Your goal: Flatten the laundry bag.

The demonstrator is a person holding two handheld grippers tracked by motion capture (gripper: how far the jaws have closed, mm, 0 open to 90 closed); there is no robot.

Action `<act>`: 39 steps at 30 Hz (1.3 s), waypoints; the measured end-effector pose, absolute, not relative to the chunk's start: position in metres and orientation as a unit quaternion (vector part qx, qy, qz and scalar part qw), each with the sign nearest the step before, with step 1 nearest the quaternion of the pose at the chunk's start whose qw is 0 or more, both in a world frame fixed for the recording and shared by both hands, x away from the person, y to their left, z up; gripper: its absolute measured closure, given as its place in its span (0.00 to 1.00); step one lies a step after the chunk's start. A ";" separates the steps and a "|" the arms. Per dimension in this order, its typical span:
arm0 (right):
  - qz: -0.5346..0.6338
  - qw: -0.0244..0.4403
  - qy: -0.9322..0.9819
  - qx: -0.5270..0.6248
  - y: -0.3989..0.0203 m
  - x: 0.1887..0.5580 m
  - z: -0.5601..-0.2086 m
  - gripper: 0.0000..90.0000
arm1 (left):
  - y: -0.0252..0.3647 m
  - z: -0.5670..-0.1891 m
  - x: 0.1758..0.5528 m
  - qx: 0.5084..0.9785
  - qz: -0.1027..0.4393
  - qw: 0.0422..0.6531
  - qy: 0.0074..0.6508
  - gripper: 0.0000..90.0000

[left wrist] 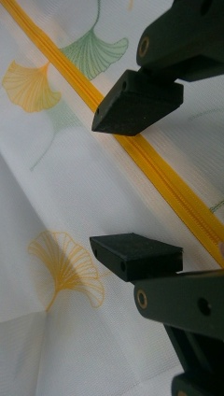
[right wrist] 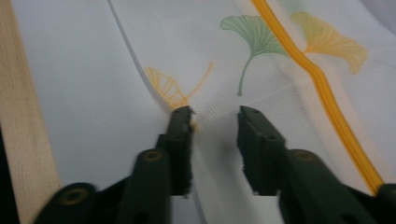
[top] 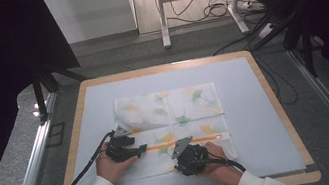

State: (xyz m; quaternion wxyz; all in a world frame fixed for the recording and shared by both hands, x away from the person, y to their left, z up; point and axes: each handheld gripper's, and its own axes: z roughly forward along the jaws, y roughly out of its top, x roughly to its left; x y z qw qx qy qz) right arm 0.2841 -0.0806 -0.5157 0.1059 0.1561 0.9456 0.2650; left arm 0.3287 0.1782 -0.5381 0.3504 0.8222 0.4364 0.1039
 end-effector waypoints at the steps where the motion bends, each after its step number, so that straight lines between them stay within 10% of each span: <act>1: 0.263 0.110 0.946 0.156 -0.080 0.285 -0.516 0.80 | 0.178 -0.538 0.329 0.822 0.104 0.351 0.436 0.43; 10: 0.271 0.105 0.942 0.169 -0.085 0.292 -0.515 0.99 | 0.178 -0.538 0.328 0.824 0.111 0.351 0.431 0.43; 20: 0.297 0.079 0.935 0.176 -0.092 0.290 -0.513 0.99 | 0.182 -0.531 0.326 0.833 0.121 0.341 0.418 1.00; 39: 0.331 0.013 0.929 0.163 -0.116 0.228 -0.512 0.99 | 0.176 -0.533 0.298 0.853 0.081 0.331 0.395 1.00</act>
